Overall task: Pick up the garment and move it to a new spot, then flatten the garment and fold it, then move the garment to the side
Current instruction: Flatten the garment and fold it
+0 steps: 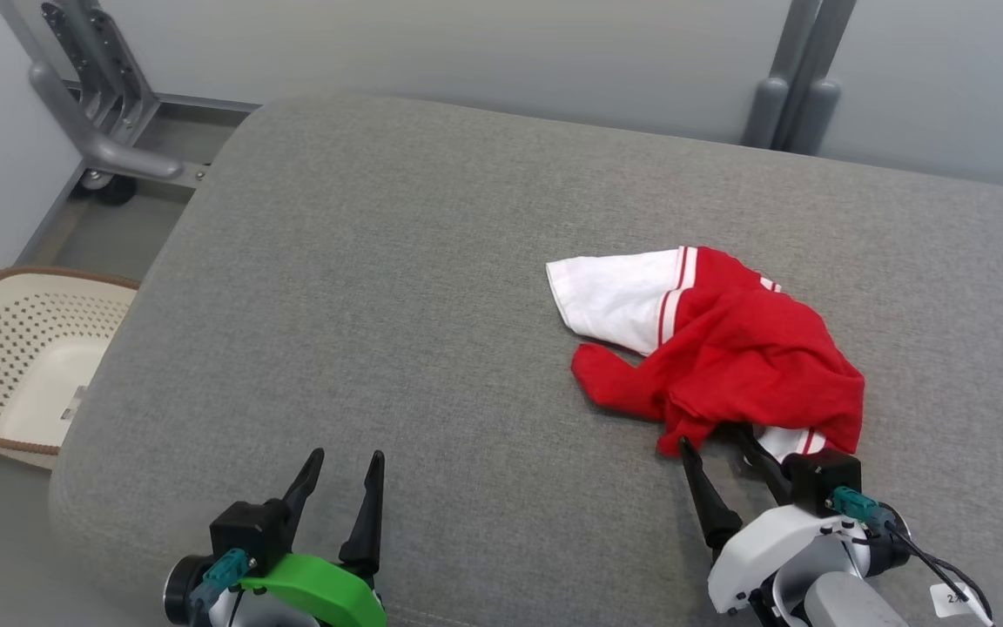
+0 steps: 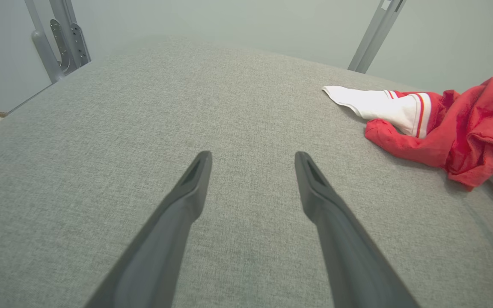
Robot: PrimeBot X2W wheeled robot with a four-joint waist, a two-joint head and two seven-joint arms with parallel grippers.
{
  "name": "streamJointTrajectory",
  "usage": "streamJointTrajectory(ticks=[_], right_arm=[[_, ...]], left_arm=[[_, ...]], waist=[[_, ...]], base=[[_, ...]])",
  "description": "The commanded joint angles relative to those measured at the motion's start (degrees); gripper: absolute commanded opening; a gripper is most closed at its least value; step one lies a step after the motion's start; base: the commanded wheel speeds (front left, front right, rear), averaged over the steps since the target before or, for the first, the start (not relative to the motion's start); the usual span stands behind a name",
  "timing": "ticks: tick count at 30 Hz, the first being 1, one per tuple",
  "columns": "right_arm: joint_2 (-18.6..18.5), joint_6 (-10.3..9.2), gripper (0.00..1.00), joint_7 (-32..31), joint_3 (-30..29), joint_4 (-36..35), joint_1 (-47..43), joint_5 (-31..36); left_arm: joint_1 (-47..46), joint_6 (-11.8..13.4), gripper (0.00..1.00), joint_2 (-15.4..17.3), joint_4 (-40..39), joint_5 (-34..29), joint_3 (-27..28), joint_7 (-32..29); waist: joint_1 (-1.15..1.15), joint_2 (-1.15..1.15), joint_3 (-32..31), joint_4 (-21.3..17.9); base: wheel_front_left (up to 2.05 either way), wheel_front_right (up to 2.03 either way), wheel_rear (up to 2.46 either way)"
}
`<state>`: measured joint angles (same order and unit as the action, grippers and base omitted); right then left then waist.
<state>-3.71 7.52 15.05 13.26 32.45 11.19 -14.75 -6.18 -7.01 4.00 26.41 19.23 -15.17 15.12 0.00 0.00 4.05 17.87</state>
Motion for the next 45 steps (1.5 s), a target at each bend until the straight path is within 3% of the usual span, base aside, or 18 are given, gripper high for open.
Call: streamJointTrajectory(ticks=[1,6,7,8,13,20,28,29,30,37,45], right_arm=[[0.10,-0.07,1.00,0.16,-0.81,1.39,1.06,0.39],[0.36,-0.07,1.00,0.16,-1.83,5.40,3.38,1.28],[0.42,-0.06,0.37,0.16,-1.43,5.57,3.79,1.07],[0.47,-0.06,0.00,0.16,-0.73,5.14,4.21,1.11],[0.59,-0.06,0.00,0.16,3.08,1.91,5.32,-0.18],[0.71,-0.06,0.00,0.16,12.74,-2.48,11.69,-2.40],[0.63,-0.05,0.00,0.16,23.64,3.12,22.60,-8.09],[0.59,-0.06,0.46,-0.22,24.90,5.50,23.17,-9.00],[0.61,-0.05,1.00,-0.70,26.54,7.04,23.85,-10.53],[0.64,-0.05,1.00,-0.30,35.41,12.00,23.81,-19.38],[-4.18,-0.05,1.00,0.15,38.15,6.47,21.01,-24.35]], left_arm=[[0.56,-0.16,1.00,-0.38,-0.66,-0.86,0.00,0.02],[0.68,-0.45,1.00,-0.66,-1.70,-1.68,-0.27,0.02],[0.67,-0.41,1.00,-0.72,-1.82,-1.70,-0.34,0.02],[0.68,-0.41,1.00,-0.78,-2.00,-1.67,-0.34,0.02],[0.82,-0.50,1.00,-0.97,-2.45,-1.65,-0.51,0.02],[0.24,-0.52,1.00,-1.07,-2.03,-1.14,-1.95,0.02],[-1.04,-0.52,1.00,-1.03,-0.32,1.00,-6.92,0.01],[-0.99,-0.52,1.00,-1.04,-0.06,1.18,-7.31,0.02],[-0.81,-0.53,1.00,-1.04,0.13,1.36,-7.22,0.02],[1.09,-0.53,1.00,-1.06,0.00,0.80,-4.69,0.01],[0.72,-0.53,1.00,-1.07,-0.98,0.70,-3.71,0.01]], waist=[[0.00,0.00,1.12,3.13],[0.00,0.00,1.69,5.10],[0.00,0.00,1.82,5.33],[0.00,0.00,1.96,5.54],[0.00,0.00,2.50,6.10],[0.00,0.00,2.90,7.31],[0.00,0.00,2.30,12.28],[0.00,0.00,2.20,12.98],[0.00,0.00,2.21,13.31],[0.00,0.00,2.02,12.65],[0.00,0.00,1.34,6.90]], base=[[0.00,0.00,0.00],[0.00,0.00,0.00],[0.00,0.00,0.00],[0.00,0.00,0.00],[0.00,0.00,0.00],[0.00,0.00,0.00],[0.00,0.00,0.00],[0.00,0.00,0.00],[0.00,0.00,0.00],[0.00,0.00,0.00],[0.00,0.00,0.00]])
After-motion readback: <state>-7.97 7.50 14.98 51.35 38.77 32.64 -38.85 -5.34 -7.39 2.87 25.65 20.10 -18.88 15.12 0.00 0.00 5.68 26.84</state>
